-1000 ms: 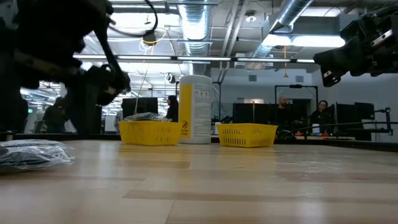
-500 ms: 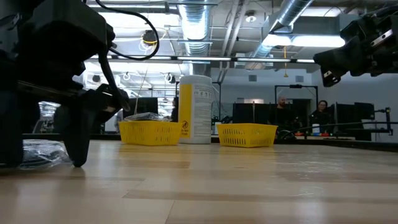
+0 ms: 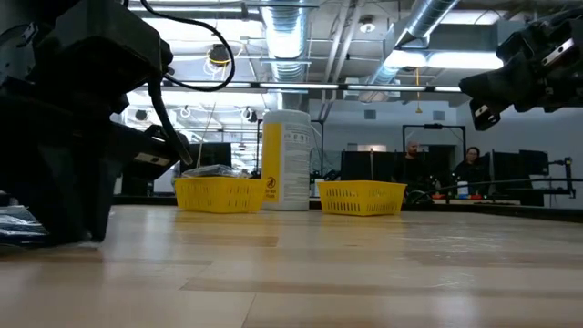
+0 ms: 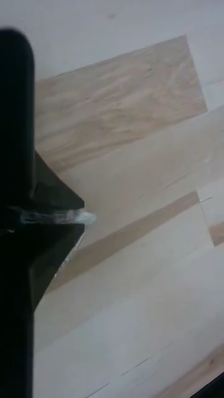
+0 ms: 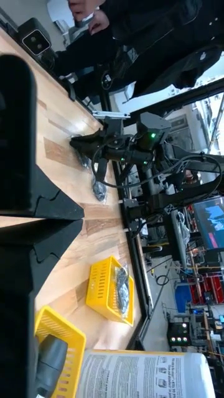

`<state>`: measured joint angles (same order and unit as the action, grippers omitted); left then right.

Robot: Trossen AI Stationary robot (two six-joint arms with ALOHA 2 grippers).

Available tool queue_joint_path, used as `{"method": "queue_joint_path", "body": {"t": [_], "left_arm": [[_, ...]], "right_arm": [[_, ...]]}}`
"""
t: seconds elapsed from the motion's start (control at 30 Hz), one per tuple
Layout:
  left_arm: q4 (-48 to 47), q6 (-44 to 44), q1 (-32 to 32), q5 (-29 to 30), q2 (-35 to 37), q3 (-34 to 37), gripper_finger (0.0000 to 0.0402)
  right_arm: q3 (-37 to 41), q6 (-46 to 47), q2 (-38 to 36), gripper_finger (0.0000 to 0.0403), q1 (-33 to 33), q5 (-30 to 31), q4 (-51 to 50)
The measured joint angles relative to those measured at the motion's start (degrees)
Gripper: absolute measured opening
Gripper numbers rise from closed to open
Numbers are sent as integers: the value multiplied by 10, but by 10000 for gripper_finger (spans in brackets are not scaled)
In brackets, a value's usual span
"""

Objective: Pick & Place Travel size toiletries
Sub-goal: Put the black hairbrush into the left yellow bin

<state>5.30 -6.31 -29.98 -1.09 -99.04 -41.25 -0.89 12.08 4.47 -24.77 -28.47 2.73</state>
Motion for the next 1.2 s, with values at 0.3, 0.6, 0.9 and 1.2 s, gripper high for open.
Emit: {"method": "queue_joint_path", "body": {"t": [0.3, 0.6, 0.9, 1.2], "left_arm": [[-4, -2, -1, -2, 5, 1, 2], [-3, -2, 18, 67, 80, 1, 0], [1, -2, 91, 220, 203, 1, 0], [2, -2, 230, 344, 305, 1, 0]], "right_arm": [[0, 0, 0, 0, 0, 0, 0], [0, 0, 0, 0, 0, 0, 0], [0, 0, 0, 0, 0, 0, 0], [0, 0, 0, 0, 0, 0, 1]]}}
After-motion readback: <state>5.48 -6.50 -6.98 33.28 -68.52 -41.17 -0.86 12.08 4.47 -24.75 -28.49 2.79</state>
